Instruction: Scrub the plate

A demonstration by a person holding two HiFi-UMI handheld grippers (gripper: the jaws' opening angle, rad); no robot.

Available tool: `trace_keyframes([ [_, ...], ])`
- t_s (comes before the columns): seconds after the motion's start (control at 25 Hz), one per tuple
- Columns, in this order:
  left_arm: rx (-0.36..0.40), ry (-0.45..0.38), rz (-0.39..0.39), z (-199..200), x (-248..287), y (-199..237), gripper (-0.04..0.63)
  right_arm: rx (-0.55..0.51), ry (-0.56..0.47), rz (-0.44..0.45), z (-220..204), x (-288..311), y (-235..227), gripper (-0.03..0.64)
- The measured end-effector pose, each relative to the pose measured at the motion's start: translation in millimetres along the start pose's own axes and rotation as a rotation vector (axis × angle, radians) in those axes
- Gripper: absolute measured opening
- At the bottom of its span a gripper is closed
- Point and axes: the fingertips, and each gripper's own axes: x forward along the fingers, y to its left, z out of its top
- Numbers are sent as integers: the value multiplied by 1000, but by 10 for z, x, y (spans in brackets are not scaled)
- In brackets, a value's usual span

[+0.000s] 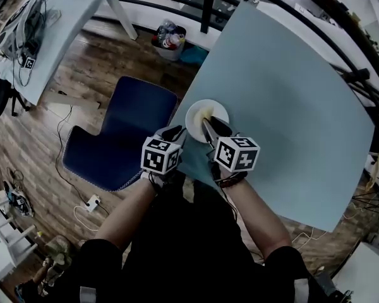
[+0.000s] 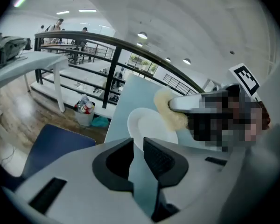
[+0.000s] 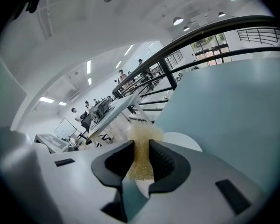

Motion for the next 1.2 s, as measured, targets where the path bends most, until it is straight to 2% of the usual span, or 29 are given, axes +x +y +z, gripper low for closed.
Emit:
trace_keyframes([
  [0.24, -252, -11, -28, -40, 211, 75, 66, 14, 21, 21, 152, 444, -51, 104],
  [0.36, -327, 4, -47, -80, 242, 67, 66, 15, 39, 25, 150, 546, -68, 104],
  [0.56, -339, 33, -63, -109, 282, 79, 66, 40, 28, 4, 160, 582, -226, 104],
  [0.84, -369, 41, -46, -130, 301, 85, 66, 113, -17, -25, 206, 326, -507, 104],
  [1.2, -345, 53, -28, -132, 303, 33, 66, 162, -79, -74, 207, -187, -786, 104],
])
